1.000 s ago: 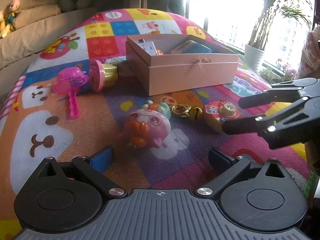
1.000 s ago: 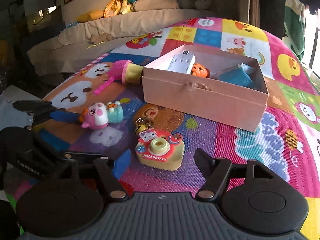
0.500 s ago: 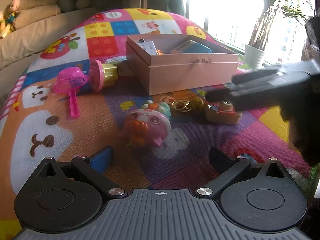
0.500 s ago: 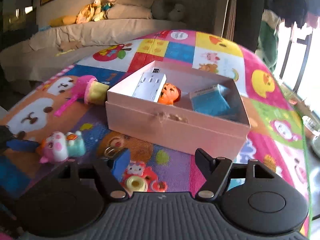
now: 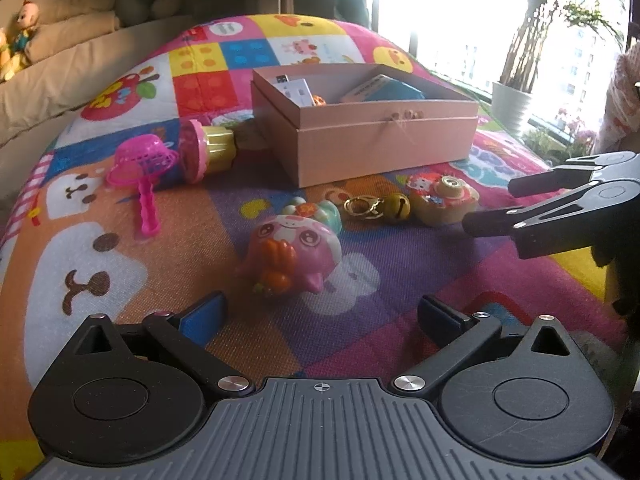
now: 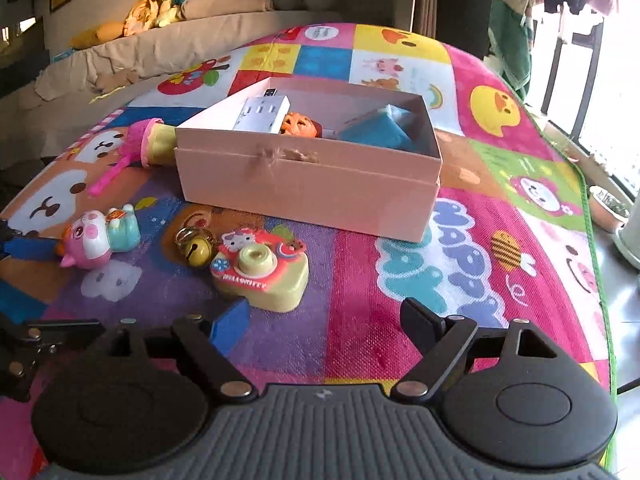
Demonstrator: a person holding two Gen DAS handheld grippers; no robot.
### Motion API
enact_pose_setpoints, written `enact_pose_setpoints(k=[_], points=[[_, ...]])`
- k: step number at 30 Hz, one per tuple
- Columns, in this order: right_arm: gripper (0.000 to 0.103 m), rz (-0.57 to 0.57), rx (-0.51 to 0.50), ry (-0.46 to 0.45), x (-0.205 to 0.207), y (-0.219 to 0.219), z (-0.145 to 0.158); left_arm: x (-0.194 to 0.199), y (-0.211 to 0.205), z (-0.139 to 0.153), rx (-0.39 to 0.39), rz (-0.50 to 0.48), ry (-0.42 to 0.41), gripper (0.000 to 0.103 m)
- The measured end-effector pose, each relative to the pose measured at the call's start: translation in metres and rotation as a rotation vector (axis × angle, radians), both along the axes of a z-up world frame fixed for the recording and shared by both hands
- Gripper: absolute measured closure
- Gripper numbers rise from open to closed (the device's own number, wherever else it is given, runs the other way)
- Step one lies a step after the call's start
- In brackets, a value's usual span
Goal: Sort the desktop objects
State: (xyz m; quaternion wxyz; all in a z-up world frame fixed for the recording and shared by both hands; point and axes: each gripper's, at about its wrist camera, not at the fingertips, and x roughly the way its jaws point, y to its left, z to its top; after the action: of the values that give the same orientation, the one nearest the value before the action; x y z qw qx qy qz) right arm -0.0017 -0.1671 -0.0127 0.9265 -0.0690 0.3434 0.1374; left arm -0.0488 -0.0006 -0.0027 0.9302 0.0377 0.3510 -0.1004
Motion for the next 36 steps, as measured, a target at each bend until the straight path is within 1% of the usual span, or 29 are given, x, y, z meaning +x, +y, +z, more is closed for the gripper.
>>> enact_pose_setpoints(k=[2,5,7,9,11,13,14,15,16,17,19,20,22,24,26,28,29,30,31,32,34,36], points=[[0.019,0.018,0.02,0.005,0.0,-0.002,-0.001,0.001,-0.001,0.0,0.005,-0.001,0.006,0.0],[0.019,0.031,0.024,0.001,0.0,-0.001,-0.001,0.003,-0.001,0.002,0.009,-0.009,0.021,0.0],[0.018,0.034,0.028,0.0,-0.001,0.001,-0.001,0.005,0.0,0.006,-0.009,-0.008,0.021,0.0],[0.017,0.029,0.037,0.002,-0.001,0.0,-0.001,0.007,0.0,0.013,-0.028,-0.017,-0.016,0.0],[0.016,0.027,0.044,0.004,-0.001,-0.002,-0.001,0.01,-0.003,0.019,-0.004,-0.009,-0.056,0.0],[0.015,0.027,0.045,0.001,-0.001,-0.002,-0.001,0.017,-0.003,0.022,0.009,0.005,-0.068,0.001],[0.015,0.03,0.043,-0.001,-0.002,-0.001,-0.001,0.021,-0.003,0.022,0.011,0.01,-0.061,0.004],[0.015,0.034,0.042,-0.006,-0.003,-0.001,-0.001,0.024,-0.002,0.022,0.007,0.014,-0.051,0.011],[0.015,0.038,0.041,-0.01,-0.004,-0.001,-0.001,0.026,-0.002,0.021,-0.004,0.014,-0.038,0.014],[0.015,0.042,0.04,-0.013,-0.005,0.0,-0.001,0.026,-0.002,0.019,-0.027,-0.005,-0.022,0.014],[0.015,0.044,0.035,-0.015,-0.005,0.001,0.0,0.02,-0.005,0.017,-0.058,-0.077,-0.001,0.012],[0.015,0.044,0.034,-0.014,-0.005,0.001,0.0,0.014,-0.008,0.017,-0.064,-0.119,0.0,0.012],[0.015,0.045,0.036,-0.009,-0.004,0.001,-0.001,0.005,-0.012,0.018,-0.077,-0.17,-0.011,0.012],[0.015,0.044,0.039,-0.002,-0.003,0.0,-0.001,0.003,-0.014,0.019,-0.066,-0.156,-0.025,0.012],[0.015,0.047,0.039,0.001,-0.002,0.001,-0.001,0.007,-0.013,0.017,-0.044,-0.101,-0.024,0.012],[0.015,0.054,0.048,-0.006,-0.002,0.003,0.001,0.015,-0.013,0.015,-0.033,-0.054,-0.007,0.017],[0.015,0.059,0.062,-0.009,-0.002,0.004,0.001,0.018,-0.013,0.013,-0.025,-0.035,0.001,0.021],[0.016,0.066,0.082,-0.005,0.0,0.005,0.002,0.021,-0.013,0.011,-0.018,-0.026,0.004,0.025],[0.017,0.072,0.092,0.001,0.003,0.007,0.003,0.024,-0.012,0.011,-0.013,-0.021,0.005,0.027],[0.02,0.08,0.094,0.007,0.006,0.011,0.002,0.024,-0.012,0.01,-0.003,-0.018,0.0,0.03],[0.024,0.086,0.086,0.012,0.012,0.019,0.001,0.024,-0.013,0.01,0.017,-0.025,-0.009,0.032],[0.03,0.091,0.077,0.015,0.016,0.025,0.001,0.024,-0.014,0.01,0.028,-0.034,-0.015,0.04]])
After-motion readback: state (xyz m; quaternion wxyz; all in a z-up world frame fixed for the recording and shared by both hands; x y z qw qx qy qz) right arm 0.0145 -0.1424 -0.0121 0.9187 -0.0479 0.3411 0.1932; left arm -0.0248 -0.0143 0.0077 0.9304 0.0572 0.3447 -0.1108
